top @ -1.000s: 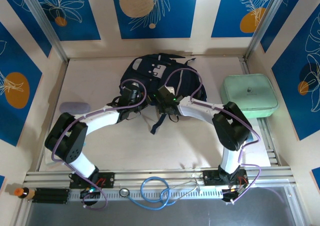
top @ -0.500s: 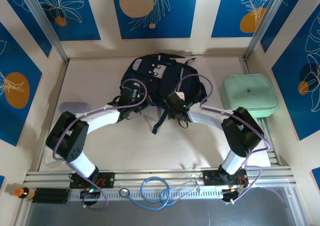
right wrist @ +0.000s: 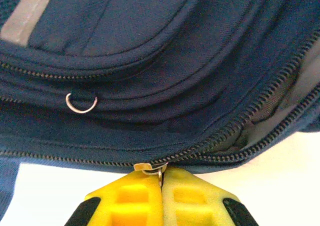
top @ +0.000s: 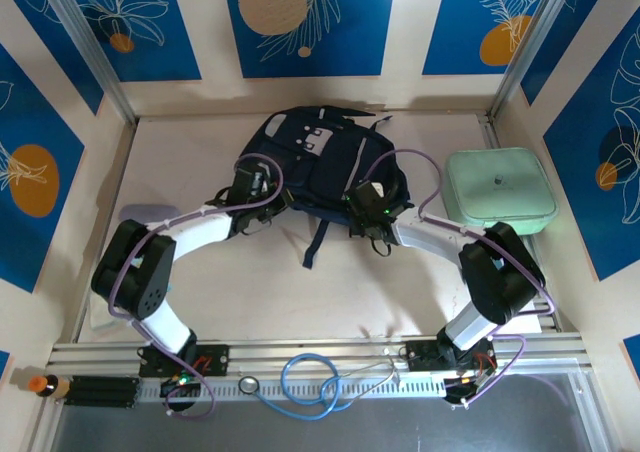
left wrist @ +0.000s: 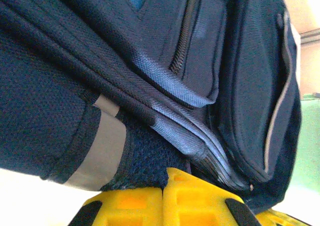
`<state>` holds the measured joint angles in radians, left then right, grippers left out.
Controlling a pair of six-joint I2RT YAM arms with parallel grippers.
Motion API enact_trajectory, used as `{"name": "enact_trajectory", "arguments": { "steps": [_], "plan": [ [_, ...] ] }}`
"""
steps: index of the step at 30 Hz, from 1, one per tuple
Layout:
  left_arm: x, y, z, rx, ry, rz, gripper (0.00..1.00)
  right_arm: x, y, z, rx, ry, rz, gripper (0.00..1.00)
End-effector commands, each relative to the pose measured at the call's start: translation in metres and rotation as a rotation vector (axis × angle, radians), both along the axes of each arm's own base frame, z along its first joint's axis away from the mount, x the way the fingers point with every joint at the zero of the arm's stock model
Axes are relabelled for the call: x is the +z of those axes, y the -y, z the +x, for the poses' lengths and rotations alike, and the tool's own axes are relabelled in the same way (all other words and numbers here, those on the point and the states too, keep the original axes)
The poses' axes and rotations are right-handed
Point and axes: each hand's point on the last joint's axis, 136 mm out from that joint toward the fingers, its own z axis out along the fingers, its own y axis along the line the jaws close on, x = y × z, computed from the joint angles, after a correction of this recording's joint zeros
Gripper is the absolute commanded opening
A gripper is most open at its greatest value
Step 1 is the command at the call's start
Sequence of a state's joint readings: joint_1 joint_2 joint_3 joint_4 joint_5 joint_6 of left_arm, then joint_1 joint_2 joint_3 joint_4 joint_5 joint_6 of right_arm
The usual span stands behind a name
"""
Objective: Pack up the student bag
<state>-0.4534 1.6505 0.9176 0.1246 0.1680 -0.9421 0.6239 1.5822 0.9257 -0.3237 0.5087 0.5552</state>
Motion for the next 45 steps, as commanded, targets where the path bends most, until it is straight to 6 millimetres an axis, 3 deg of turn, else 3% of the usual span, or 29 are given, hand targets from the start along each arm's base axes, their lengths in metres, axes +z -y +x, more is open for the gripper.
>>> {"name": "enact_trajectory", "arguments": {
  "steps": [1,6,9,13,16,20,25,30,36,45],
  "plan": [
    [0.006,-0.026,0.026,0.028,0.034,0.036,0.00,0.006,-0.031,-0.001,0.154,-0.020,0.055,0.00],
    [-0.001,-0.058,0.035,0.017,-0.003,0.084,0.23,0.013,-0.092,-0.008,0.312,-0.038,0.151,0.00],
    [-0.009,-0.085,0.029,0.040,-0.048,0.136,0.36,0.015,-0.129,-0.012,0.370,-0.066,0.230,0.00],
    [-0.011,-0.113,0.014,0.099,-0.079,0.156,0.45,0.020,-0.172,-0.016,0.421,-0.101,0.311,0.00],
    [-0.011,-0.116,-0.001,0.124,-0.094,0.130,0.50,0.020,-0.197,-0.016,0.453,-0.112,0.323,0.00],
    [-0.018,-0.104,-0.016,0.136,-0.134,-0.001,0.52,0.023,-0.219,-0.013,0.471,-0.125,0.361,0.00],
    [-0.025,-0.084,-0.018,0.131,-0.153,-0.158,0.52,0.027,-0.233,-0.012,0.497,-0.127,0.384,0.00],
    [-0.027,-0.066,-0.013,0.118,-0.167,-0.231,0.52,0.027,-0.234,-0.015,0.504,-0.139,0.391,0.00],
    [-0.036,-0.059,-0.010,0.129,-0.180,-0.250,0.51,0.026,-0.232,-0.017,0.493,-0.148,0.390,0.00],
    [-0.055,-0.057,-0.017,0.179,-0.235,-0.252,0.41,0.018,-0.224,-0.019,0.456,-0.162,0.355,0.00]
  ]
}}
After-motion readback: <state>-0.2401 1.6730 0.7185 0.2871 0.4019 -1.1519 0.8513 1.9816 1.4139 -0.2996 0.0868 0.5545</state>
